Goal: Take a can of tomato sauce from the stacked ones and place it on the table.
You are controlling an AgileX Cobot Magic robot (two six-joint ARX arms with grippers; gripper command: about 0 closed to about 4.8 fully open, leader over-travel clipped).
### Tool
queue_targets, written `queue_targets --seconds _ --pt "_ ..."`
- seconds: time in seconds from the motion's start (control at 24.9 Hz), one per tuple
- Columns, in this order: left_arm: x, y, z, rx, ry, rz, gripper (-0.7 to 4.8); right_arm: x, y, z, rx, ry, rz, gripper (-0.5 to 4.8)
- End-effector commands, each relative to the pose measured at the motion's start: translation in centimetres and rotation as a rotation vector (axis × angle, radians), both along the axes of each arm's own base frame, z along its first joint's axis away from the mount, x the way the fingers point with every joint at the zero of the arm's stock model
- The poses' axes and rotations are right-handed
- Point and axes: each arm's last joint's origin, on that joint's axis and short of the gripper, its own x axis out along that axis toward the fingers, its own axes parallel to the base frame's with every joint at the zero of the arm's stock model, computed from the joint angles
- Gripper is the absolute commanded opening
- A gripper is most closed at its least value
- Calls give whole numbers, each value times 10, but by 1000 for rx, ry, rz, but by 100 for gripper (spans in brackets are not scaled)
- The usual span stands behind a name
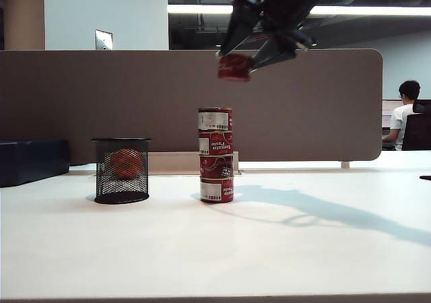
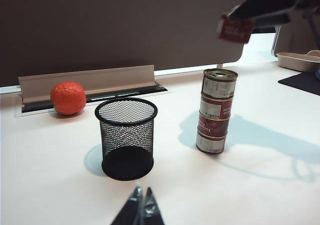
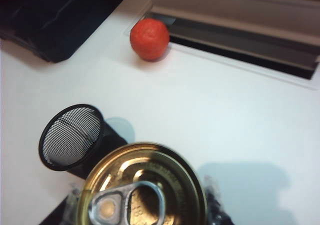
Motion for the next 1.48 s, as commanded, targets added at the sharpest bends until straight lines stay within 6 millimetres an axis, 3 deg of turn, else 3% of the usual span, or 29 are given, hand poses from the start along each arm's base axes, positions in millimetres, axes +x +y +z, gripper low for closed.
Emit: queue_targets --seconds 0.04,0.4,0.88,1.08,1.48 --pt "0 0 2 4 -15 2 -6 -2 -16 14 -6 -32 -42 210" --pt "0 0 2 4 -15 3 -6 -17 -66 33 -37 37 -147 234" --pt "0 0 2 4 -16 2 -6 -39 -101 53 -75 35 -218 234" --pt "0 0 2 4 -16 2 -6 -53 -119 54 -114 70 -245 235" --pt "0 0 2 4 -16 2 -6 -98 -150 41 -108 57 -335 243"
